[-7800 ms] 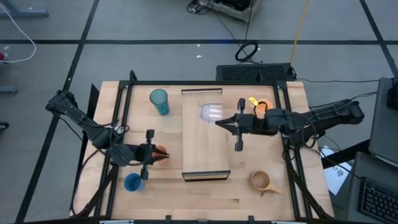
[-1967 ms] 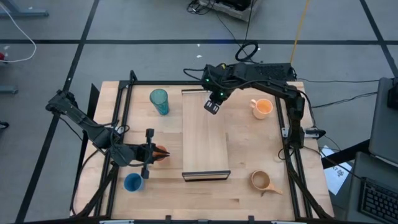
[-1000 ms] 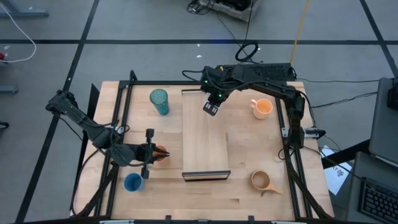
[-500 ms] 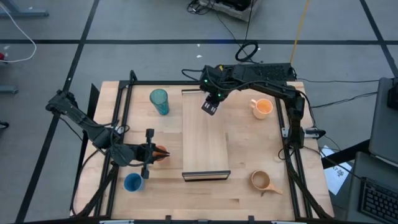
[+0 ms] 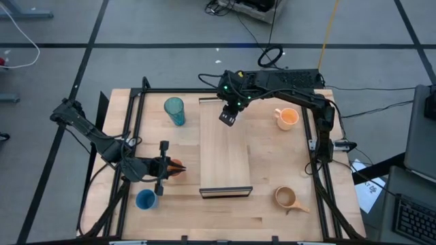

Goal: Stack small to large cups/mugs on shelf
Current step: Put the light blue cup on the shelf

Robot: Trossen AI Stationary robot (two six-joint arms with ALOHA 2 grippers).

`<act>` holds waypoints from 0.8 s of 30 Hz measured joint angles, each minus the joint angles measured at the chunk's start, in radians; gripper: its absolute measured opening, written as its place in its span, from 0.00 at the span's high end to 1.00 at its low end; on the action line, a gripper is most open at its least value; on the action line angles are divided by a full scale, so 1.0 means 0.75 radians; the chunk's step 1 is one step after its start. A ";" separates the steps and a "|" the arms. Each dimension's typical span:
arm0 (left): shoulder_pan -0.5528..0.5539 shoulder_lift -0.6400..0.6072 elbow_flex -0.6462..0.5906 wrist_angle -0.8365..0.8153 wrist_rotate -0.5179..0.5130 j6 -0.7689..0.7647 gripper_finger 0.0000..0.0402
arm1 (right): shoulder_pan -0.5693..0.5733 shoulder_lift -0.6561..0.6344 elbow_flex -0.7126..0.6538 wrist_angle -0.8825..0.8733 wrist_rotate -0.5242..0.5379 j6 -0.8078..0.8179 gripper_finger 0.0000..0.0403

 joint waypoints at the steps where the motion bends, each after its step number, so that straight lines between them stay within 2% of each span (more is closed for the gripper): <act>1: 0.000 0.000 0.000 0.000 0.000 0.000 0.92 | 0.000 -0.001 0.000 0.000 0.000 0.000 0.75; 6: 0.000 0.000 0.000 -0.001 0.000 -0.001 0.92 | 0.005 -0.028 0.000 0.009 0.004 -0.002 0.75; 10: 0.000 0.000 0.000 -0.001 0.000 -0.002 0.92 | 0.032 -0.117 0.000 0.048 0.046 0.002 0.75; 18: 0.000 0.001 0.000 -0.002 0.000 -0.021 0.92 | 0.194 -0.326 0.000 0.056 0.300 0.033 0.75; 24: 0.000 0.001 0.000 -0.009 0.000 -0.028 0.92 | 0.415 -0.425 0.001 0.053 0.591 0.094 0.75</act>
